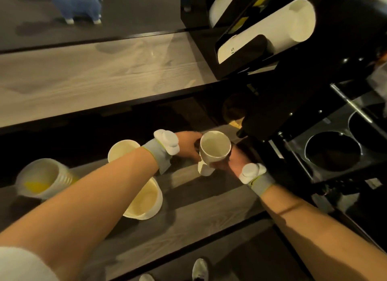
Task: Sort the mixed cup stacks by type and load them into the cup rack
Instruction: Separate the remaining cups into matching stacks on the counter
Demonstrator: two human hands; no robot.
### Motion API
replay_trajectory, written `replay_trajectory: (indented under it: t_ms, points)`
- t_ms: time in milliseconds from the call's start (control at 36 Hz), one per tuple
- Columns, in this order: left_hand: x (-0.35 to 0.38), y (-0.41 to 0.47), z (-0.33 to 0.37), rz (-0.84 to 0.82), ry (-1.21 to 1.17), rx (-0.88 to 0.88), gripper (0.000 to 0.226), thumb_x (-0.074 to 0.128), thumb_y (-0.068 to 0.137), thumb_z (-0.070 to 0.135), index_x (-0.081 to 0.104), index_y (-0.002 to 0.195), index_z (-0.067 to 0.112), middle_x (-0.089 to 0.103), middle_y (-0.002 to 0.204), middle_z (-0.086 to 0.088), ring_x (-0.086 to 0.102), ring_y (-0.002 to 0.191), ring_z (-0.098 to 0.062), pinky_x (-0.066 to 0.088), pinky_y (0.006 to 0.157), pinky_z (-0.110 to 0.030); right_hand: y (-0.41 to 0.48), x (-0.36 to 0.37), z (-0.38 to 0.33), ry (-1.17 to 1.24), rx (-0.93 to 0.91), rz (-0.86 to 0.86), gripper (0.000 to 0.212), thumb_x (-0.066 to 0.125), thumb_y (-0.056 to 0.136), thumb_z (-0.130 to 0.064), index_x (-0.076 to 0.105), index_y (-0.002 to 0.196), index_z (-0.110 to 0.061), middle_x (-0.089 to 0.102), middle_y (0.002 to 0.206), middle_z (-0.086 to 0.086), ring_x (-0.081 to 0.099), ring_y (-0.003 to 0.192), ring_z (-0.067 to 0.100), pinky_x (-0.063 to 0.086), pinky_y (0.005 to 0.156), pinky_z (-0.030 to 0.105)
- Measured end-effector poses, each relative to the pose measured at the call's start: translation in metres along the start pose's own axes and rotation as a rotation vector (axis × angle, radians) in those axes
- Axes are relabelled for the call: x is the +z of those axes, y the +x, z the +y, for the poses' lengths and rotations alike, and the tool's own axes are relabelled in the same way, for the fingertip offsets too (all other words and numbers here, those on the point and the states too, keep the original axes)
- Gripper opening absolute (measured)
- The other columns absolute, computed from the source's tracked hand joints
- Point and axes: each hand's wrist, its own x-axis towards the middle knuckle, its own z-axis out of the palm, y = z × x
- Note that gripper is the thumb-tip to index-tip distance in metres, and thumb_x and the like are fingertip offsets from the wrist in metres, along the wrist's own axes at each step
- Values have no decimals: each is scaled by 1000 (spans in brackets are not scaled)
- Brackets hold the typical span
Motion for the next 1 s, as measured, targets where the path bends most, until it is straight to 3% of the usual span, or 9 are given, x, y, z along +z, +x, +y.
replay_trajectory:
  t_ms: [83,167,250,333,500,583,694,833,1000]
  points:
    - [-17,-14,0,116,-66,30,64,78,81,32,50,137,18,60,133,0,57,121,-19,40,101,-27,-9,-13,-19,69,-57,70,72,87,72,-22,53,135,-16,60,110,-5,58,104,14,42,66,7]
    - [-43,-42,-6,177,-226,70,73,82,77,35,46,140,23,59,134,5,57,122,-13,43,108,-33,-25,-26,-54,122,-189,92,80,87,70,-28,48,140,-19,59,122,-8,53,110,6,43,86,21]
    - [-69,-73,-10,199,-411,164,86,84,70,45,41,142,27,57,137,9,53,128,-10,42,111,-42,-41,-39,-97,193,-323,98,76,87,70,-27,49,136,-24,58,117,-20,54,104,-7,43,83,4]
    - [-93,-110,-10,262,-456,199,92,84,69,50,38,145,26,53,143,9,49,133,-11,39,114,-44,-48,-44,-136,235,-413,86,81,88,70,-30,47,140,-26,60,126,-15,55,112,-4,42,81,3]
    - [-121,-172,-36,381,-402,145,82,76,72,40,37,144,37,52,134,25,49,124,5,39,105,-22,-47,-18,-194,198,-547,6,83,85,72,-35,43,143,-26,57,132,-12,52,118,0,42,86,9]
    - [-117,-189,-55,427,-420,125,80,77,72,36,39,142,37,54,135,22,51,124,4,41,103,-21,-44,3,-209,176,-566,-31,85,85,71,-39,41,143,-29,55,133,-14,52,119,0,42,88,12]
    - [-101,-204,-93,450,-482,96,85,81,73,35,39,146,29,55,140,13,51,129,-7,41,111,-37,-33,34,-220,112,-559,-102,92,87,66,-43,40,144,-29,55,135,-12,52,122,5,46,94,20]
    - [-76,-205,-122,477,-472,31,83,82,74,34,39,145,32,56,135,19,53,122,2,44,101,-23,-21,63,-221,39,-527,-160,94,90,64,-35,40,143,-27,55,130,-15,51,117,2,41,86,11]
    - [-46,-191,-147,477,-330,-62,82,84,75,37,39,143,30,55,135,13,53,123,-6,45,106,-31,-7,91,-204,-103,-484,-218,98,89,56,-47,41,141,-34,57,131,-15,55,120,5,51,101,35]
